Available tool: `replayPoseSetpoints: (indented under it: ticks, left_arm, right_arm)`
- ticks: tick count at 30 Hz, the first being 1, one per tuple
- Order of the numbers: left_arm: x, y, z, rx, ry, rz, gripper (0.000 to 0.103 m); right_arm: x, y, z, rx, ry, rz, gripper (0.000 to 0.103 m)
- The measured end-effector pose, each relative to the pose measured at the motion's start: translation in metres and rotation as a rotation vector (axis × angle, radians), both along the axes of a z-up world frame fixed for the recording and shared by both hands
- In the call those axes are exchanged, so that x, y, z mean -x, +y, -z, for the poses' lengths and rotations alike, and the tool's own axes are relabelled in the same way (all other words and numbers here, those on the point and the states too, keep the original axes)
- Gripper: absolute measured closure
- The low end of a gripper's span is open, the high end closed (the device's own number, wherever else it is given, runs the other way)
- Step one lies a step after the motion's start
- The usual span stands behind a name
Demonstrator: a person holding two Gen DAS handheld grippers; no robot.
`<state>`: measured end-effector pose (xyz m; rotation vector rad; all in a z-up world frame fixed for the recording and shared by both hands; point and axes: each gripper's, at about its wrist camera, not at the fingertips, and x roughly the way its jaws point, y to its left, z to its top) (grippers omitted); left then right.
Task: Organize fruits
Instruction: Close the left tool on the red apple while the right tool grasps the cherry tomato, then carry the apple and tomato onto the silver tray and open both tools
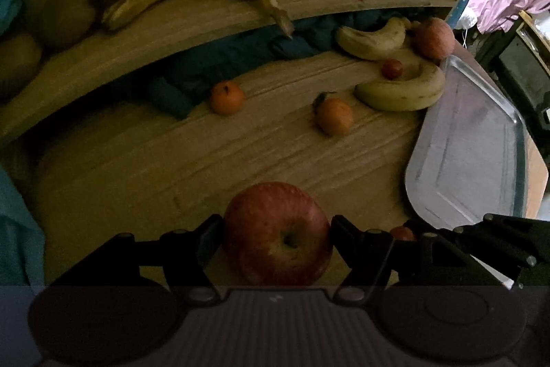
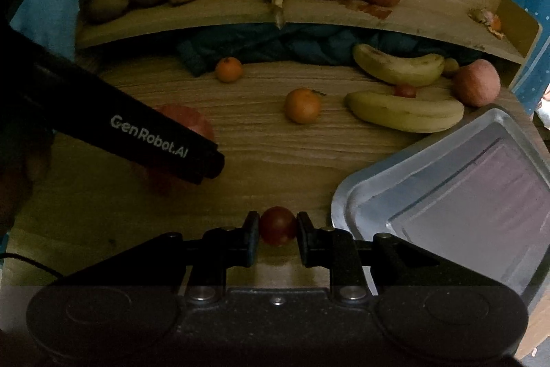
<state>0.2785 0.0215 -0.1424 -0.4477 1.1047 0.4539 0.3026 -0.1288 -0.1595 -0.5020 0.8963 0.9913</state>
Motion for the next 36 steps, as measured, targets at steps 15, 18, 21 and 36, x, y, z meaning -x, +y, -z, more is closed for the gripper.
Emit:
replayPoseSetpoints:
  ticks: [15,18,21,36]
  left_arm:
    - [-0.053,-0.031,-0.019,-0.040,-0.032,-0.041,0.030]
    - [-0.077,-0.044,-0.021,-0.045,-0.044,-0.023,0.030]
    - [-0.100,-0.058,-0.022,-0.047,-0.056,-0.002,0.030]
    - [-0.224,-0.127,-0.004,-0.013,-0.106,0.103,0.030]
  right_arm:
    - [-0.066,-0.047,-0.024,-0.063,-0.040,0.019,0.079]
    - [-0.088,-0.060,-0.024,-0.066,-0.043,0.039,0.079]
    - [-0.109,-0.073,-0.022,-0.062,-0.048,0.056,0.079]
    - [-0.221,-0.151,-0.002,-0.005,-0.100,0.144,0.079]
